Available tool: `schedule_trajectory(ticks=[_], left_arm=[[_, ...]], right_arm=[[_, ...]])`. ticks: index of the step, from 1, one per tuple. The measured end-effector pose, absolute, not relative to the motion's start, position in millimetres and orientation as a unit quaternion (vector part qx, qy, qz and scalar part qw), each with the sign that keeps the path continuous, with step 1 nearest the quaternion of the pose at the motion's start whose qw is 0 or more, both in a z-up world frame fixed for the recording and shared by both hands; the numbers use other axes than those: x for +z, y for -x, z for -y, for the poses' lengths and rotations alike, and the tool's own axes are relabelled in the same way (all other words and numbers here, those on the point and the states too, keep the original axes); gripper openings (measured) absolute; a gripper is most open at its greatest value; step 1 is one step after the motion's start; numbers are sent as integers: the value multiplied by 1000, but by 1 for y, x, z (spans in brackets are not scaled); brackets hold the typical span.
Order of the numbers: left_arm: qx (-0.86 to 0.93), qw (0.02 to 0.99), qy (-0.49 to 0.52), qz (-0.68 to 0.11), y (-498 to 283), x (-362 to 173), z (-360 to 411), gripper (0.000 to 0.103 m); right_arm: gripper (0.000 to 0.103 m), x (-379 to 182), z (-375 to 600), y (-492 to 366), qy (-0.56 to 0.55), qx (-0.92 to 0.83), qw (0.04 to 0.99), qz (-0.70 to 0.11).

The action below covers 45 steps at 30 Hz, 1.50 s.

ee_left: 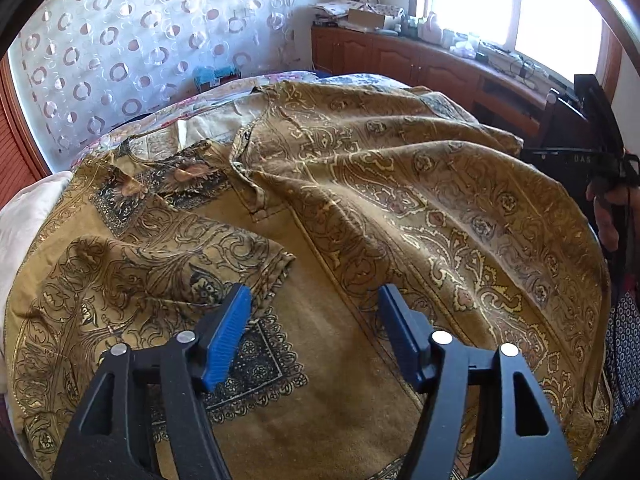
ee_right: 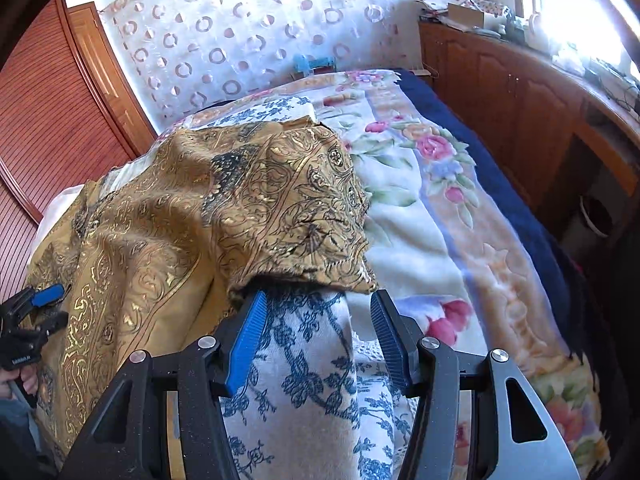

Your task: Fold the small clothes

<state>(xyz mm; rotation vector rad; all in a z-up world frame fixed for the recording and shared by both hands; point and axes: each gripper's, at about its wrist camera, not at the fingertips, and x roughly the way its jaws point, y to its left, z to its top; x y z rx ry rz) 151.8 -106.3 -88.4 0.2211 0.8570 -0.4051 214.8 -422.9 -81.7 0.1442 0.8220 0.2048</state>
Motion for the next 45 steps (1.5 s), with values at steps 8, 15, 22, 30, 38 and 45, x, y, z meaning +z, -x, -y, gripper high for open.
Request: schedule_trajectory(ticks=[8, 15, 22, 30, 38, 45], left_arm=[[-202, 875, -115, -424, -156, -93, 113, 91], [-201, 876, -117, -423, -157, -93, 114, 92], [-201, 875, -117, -424, -157, -93, 114, 92], [-200, 876, -118, -423, -156, -93, 115, 92], [-195, 899, -88, -382, -141, -65, 103, 92], [-207, 921, -59, -326, -120, -21, 100, 92]], right_arm=[[56, -90, 417, -234, -49, 86, 909, -405], [19, -90, 412, -237, -35, 96, 916, -389], [6, -55, 388, -216, 16, 91, 951, -295], [6, -32, 325, -191, 48, 208, 943, -254], [6, -84, 290, -185, 73, 248, 905, -338], [20, -89, 311, -166, 63, 232, 903, -356]])
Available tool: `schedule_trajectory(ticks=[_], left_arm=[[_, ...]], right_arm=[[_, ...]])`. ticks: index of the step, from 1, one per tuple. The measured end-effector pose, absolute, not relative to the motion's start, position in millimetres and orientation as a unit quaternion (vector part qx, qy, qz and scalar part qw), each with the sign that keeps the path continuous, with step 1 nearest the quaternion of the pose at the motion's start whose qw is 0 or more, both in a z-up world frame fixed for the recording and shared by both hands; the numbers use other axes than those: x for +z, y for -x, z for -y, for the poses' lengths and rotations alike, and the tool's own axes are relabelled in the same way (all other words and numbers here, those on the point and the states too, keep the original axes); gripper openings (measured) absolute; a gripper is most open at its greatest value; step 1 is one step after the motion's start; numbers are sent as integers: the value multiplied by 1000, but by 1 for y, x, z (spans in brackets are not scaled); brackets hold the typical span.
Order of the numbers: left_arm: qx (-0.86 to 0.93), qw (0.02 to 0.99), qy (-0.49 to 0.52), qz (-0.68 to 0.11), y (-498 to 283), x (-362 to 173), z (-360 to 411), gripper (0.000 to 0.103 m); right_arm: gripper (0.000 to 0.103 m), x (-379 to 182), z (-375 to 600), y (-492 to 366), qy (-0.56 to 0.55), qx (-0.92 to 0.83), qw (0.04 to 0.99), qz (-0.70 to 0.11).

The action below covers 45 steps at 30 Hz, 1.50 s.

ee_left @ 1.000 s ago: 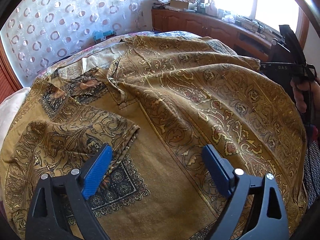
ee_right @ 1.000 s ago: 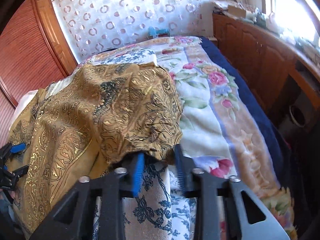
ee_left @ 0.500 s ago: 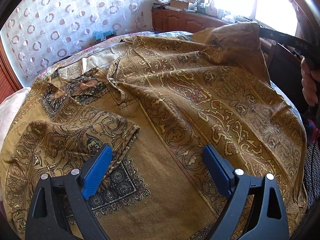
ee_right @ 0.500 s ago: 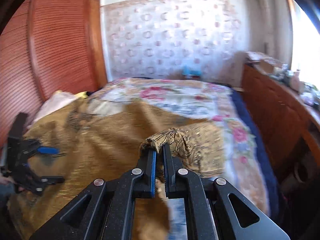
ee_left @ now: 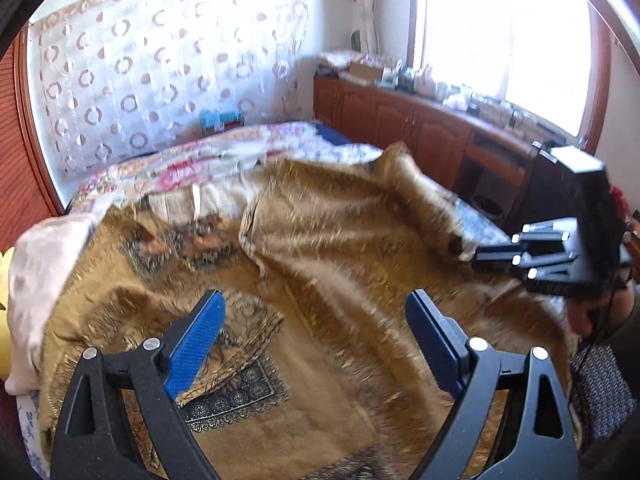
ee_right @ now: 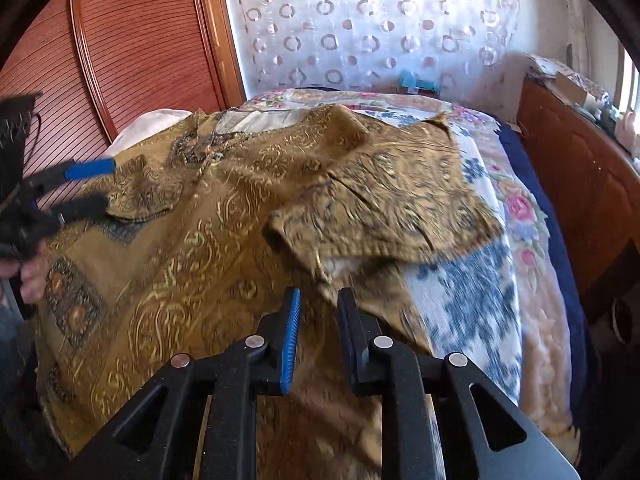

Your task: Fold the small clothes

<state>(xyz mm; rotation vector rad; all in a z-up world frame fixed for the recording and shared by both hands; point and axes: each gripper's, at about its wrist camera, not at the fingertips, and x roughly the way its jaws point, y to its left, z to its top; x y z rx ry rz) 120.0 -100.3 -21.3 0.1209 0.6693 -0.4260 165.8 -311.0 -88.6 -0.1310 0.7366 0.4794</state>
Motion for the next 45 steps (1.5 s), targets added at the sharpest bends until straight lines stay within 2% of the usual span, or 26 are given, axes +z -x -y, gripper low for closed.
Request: schedule_trajectory(ticks=[4, 6, 7, 8, 12, 19, 26, 27, 30, 34, 37, 45], left_arm=[[-220, 925, -53, -306, -111, -7, 106, 92], [-226, 925, -52, -300, -108, -3, 110, 92], [-228, 925, -52, -298, -107, -1, 111, 92], [-229, 926, -52, -296, -105, 0, 114, 92], [-236, 927, -54, -285, -100, 6, 120, 92], [-237, 927, -62, -283, -98, 2, 124, 92], [-236, 925, -48, -295, -99, -6, 119, 92], [-237, 924, -46, -296, -99, -7, 118, 92], [-236, 923, -42, -300, -99, -10, 117, 92], [-235, 923, -43, -301, -100, -11, 116, 92], [-231, 925, -40, -300, -99, -12, 111, 92], [-205, 930, -14, -305, -106, -15, 83, 92]], right_arm=[[24, -74, 326, -137, 53, 220, 912, -343], [36, -67, 342, -133, 39, 200, 921, -332], [47, -64, 347, -130, 33, 189, 926, -327], [53, -61, 352, -134, 28, 175, 930, -323], [53, -56, 362, -157, 19, 150, 936, -318], [53, -73, 358, -224, 45, 99, 926, -363], [53, -81, 353, -249, 56, 87, 916, -387], [52, -81, 351, -247, 58, 89, 916, -388], [39, -80, 354, -242, 57, 97, 916, -385], [8, -78, 349, -242, 66, 120, 911, -388], [7, -70, 344, -235, 75, 128, 914, -378], [7, 0, 290, -192, 64, 257, 919, -291]])
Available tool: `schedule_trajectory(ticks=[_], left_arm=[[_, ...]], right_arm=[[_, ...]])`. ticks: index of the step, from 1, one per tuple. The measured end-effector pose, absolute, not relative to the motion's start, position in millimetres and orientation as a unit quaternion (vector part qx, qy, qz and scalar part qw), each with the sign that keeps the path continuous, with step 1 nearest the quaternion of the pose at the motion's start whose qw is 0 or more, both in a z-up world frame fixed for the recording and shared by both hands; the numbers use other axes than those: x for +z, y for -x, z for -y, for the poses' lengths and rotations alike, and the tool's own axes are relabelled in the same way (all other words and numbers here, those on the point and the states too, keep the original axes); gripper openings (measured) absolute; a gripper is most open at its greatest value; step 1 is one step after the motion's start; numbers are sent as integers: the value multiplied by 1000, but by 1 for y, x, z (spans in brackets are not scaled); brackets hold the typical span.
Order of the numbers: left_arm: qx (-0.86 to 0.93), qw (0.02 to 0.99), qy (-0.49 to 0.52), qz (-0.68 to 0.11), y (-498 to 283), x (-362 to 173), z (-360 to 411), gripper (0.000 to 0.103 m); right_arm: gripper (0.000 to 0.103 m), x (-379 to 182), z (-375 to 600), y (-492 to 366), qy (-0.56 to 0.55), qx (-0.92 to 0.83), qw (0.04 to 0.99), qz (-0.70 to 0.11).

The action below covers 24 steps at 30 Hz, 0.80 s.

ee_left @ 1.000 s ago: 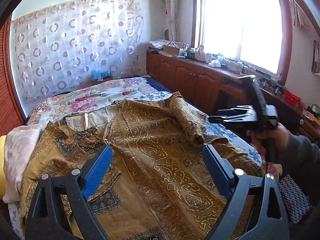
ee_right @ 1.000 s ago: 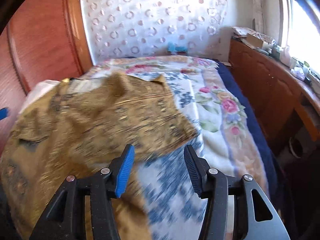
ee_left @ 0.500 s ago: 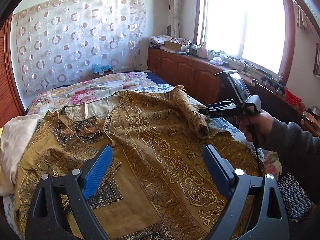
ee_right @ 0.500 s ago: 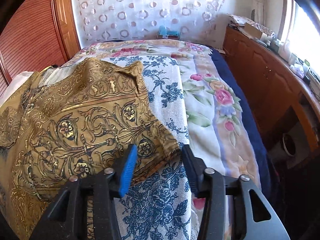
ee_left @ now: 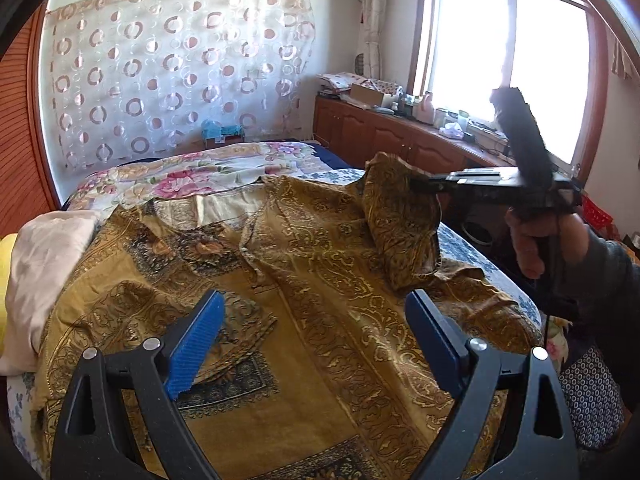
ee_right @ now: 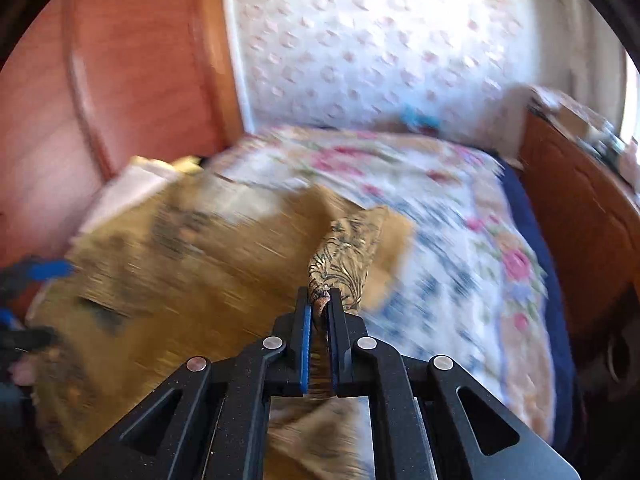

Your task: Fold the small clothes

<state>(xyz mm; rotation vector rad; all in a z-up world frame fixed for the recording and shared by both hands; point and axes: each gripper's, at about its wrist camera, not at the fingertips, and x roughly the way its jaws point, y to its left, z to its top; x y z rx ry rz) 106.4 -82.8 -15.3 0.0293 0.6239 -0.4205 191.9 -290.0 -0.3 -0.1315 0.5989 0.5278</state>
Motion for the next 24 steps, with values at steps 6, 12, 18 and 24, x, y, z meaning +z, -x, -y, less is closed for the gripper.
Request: schedule_trajectory(ticks=[6, 12, 18, 24], left_arm=[[-191, 930, 2, -314, -110, -21, 66, 92], [-186, 929, 8, -319, -112, -29, 57, 92], [-187, 927, 13, -324, -113, -34, 54, 92], [-184, 924, 15, -336, -116, -42, 52, 92]], right_arm=[[36, 16, 254, -187, 77, 283, 915, -277], [41, 2, 270, -195, 68, 269, 916, -289], [41, -34, 283, -180, 92, 231, 908, -337], [41, -65, 291, -154, 126, 209, 894, -376]])
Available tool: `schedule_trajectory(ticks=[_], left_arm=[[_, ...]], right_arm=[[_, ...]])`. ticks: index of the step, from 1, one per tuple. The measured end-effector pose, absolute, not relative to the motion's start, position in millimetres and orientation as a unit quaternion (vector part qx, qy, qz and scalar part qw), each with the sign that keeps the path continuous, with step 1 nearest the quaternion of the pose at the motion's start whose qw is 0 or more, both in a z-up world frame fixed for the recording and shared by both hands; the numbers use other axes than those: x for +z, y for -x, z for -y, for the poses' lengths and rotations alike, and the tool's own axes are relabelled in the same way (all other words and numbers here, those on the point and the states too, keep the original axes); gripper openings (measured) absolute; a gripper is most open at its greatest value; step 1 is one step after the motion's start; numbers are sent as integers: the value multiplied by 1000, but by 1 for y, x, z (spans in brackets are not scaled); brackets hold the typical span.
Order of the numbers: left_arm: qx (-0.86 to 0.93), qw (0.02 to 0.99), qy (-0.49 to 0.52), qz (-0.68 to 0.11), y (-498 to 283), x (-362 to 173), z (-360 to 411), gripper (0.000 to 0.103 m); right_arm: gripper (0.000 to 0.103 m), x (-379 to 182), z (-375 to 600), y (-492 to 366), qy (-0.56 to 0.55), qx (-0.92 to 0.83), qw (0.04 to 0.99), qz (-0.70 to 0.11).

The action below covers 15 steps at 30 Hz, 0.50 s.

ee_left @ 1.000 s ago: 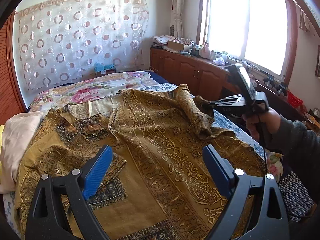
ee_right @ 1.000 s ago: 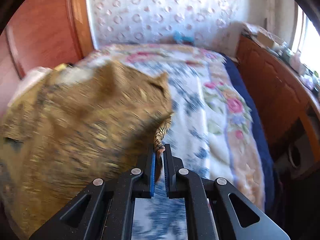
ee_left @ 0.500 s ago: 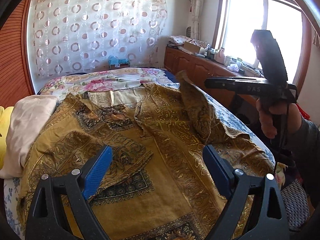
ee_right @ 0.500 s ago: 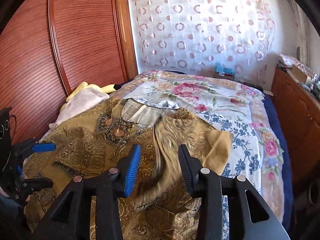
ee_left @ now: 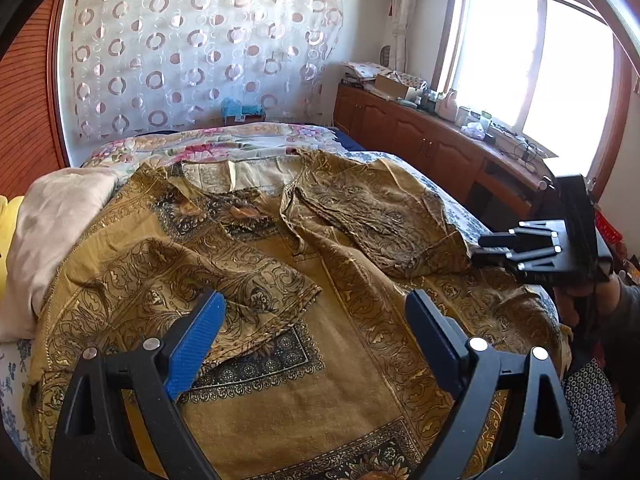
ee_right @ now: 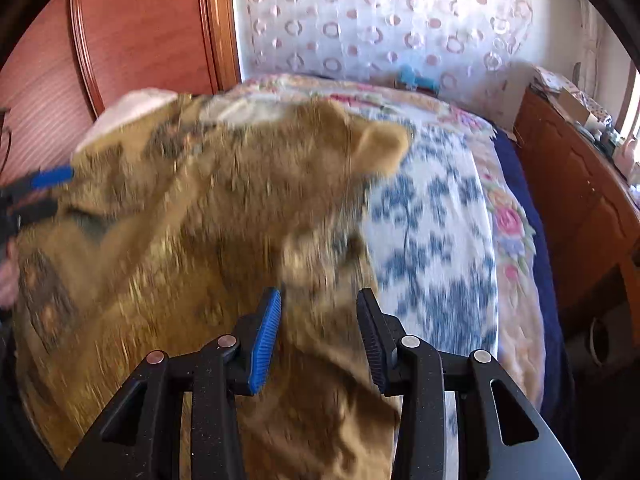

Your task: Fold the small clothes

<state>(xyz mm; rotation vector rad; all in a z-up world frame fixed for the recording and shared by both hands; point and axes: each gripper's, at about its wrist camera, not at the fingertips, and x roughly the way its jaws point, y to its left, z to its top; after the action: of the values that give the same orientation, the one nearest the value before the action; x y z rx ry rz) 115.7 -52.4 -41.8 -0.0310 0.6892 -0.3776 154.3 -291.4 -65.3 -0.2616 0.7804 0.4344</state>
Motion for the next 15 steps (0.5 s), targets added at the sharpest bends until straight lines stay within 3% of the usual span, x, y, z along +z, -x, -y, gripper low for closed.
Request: schedule_trajectory(ticks=[5, 6, 8, 15], left_arm=[[-183, 921, 11, -343, -116, -46, 56, 92], [-182, 922, 8, -342, -116, -46, 57, 92], [-179, 923, 3, -341, -116, -46, 58, 92], [-177, 924, 12, -338, -114, -44, 51, 92]], right_arm=[[40, -69, 289, -149, 164, 195, 891, -375], [34, -68, 291, -149, 162, 192, 895, -370], [6, -70, 295, -143, 153, 194, 897, -368], [2, -63, 314, -114, 123, 186, 912, -346]])
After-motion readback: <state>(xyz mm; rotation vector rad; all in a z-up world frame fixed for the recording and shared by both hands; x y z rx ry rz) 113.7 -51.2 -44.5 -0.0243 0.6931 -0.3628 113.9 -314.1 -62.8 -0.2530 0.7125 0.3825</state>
